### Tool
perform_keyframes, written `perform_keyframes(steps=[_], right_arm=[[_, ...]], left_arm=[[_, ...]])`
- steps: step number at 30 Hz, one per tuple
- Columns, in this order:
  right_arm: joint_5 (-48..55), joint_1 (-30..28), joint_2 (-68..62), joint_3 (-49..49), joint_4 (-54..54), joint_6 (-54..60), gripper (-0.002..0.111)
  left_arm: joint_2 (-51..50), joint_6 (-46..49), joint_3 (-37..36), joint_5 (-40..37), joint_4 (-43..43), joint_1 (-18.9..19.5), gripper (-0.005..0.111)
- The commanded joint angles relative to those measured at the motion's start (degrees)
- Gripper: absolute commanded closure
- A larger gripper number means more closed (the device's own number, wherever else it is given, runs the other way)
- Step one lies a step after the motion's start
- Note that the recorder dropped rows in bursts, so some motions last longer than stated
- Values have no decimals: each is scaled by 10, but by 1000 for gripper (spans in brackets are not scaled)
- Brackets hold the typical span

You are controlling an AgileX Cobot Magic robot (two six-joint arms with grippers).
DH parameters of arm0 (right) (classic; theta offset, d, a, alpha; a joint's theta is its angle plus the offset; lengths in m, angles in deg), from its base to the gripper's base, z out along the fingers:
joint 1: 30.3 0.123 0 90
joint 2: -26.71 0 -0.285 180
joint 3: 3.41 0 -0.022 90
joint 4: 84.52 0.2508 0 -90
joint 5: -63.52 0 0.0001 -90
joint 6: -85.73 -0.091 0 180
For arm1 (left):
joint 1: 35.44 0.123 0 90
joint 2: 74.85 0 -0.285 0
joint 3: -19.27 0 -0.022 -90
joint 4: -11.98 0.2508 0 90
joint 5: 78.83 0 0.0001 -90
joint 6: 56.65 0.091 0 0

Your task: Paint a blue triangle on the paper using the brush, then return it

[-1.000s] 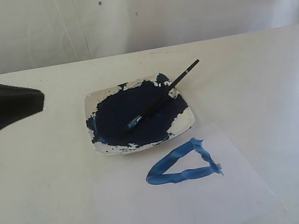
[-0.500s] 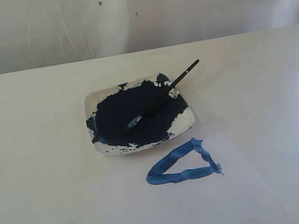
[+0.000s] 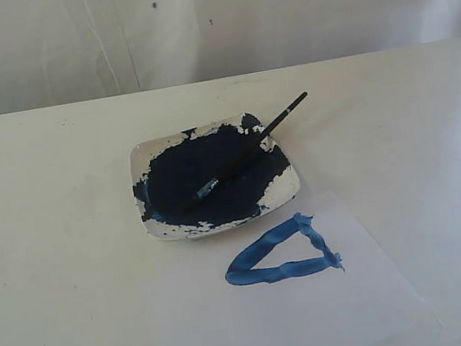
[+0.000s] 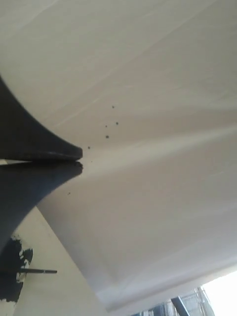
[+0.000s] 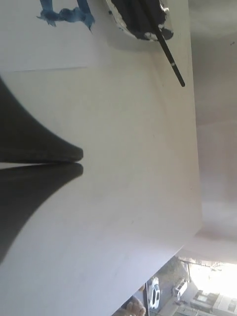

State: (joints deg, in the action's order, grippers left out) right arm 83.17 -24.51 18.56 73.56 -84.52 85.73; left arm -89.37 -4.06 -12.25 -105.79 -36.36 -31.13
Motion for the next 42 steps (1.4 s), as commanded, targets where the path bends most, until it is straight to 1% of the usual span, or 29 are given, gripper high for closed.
perform_keyframes(steps=[1, 4, 26, 28, 29, 32, 33, 35, 37, 39, 42], right_arm=[[-4, 25, 4, 2, 0, 0, 108], [-4, 25, 4, 2, 0, 0, 108], [-4, 25, 4, 2, 0, 0, 108], [-4, 25, 4, 2, 0, 0, 108], [-4, 25, 4, 2, 0, 0, 108], [-4, 25, 4, 2, 0, 0, 108], [-4, 25, 4, 2, 0, 0, 108], [-4, 25, 4, 2, 0, 0, 108], [-4, 25, 4, 2, 0, 0, 108], [-4, 25, 4, 2, 0, 0, 108], [-4, 25, 4, 2, 0, 0, 108]], left_arm=[[31, -2, -4, 0, -9, 37, 107], [47, -2, -4, 0, -9, 47, 107], [56, -2, -6, 0, -3, 47, 107], [56, -2, -13, 1, 32, 48, 107], [55, -2, -22, 3, 64, 49, 107], [55, -2, -59, 23, 218, 52, 107], [55, -2, -72, 32, 263, 52, 107], [55, -4, -108, 75, 354, 52, 107], [55, -4, -144, 139, 414, 52, 107], [62, -9, -179, 217, 433, 52, 107], [67, -76, -239, 368, 433, 52, 107]])
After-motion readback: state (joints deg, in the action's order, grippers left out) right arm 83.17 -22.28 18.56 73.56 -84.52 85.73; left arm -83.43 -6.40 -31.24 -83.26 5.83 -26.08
